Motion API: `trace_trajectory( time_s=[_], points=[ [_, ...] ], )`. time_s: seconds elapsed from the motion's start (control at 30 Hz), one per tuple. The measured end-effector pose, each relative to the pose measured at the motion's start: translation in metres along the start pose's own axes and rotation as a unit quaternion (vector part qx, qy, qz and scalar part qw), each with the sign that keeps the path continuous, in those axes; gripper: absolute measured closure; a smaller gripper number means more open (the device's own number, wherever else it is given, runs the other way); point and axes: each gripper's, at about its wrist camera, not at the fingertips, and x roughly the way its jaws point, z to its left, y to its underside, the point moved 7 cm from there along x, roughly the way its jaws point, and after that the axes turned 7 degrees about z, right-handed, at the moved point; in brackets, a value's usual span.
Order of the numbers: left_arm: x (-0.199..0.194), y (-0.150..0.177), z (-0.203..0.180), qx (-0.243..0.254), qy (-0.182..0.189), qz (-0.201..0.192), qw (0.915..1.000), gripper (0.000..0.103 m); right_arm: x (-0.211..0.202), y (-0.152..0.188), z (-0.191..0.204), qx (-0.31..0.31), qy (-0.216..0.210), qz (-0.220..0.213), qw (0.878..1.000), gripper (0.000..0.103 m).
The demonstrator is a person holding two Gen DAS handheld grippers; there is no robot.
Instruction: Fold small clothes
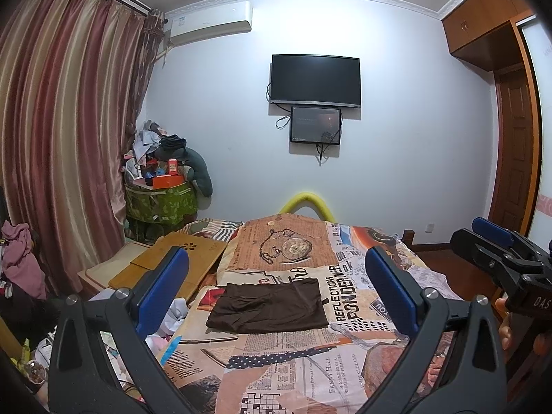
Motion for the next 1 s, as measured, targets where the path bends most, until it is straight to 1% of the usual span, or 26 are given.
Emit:
trace_trajectory(
  time_s=[0.17,0.37,0.5,1.0],
  points=[
    [0.0024,0.0021,-0.0019,0.005,0.001,0.004,1.0000,0.000,-0.0001,0.0000,-0.0004,0.000,-0.001,0.000,1.000,0.000],
    [0.0052,0.0036,0.0002,-0.005,0.008,0.012,0.9999,0.000,-0.0003,0.0010,-0.0020,0.002,0.001,0.000,1.000,0.000],
    [0.0058,0.0025,0.0010,-0.005,0.005,0.010,0.9999,0.000,0.0003,0.0004,-0.0020,0.004,0.002,0.001,1.000,0.000],
    [0.0074,0.0024,-0.0004,-0.006,0.014,0.017,0.9997,0.000,0.0029,0.0014,0.0002,0.007,0.001,0.007,1.000,0.000]
  ],
)
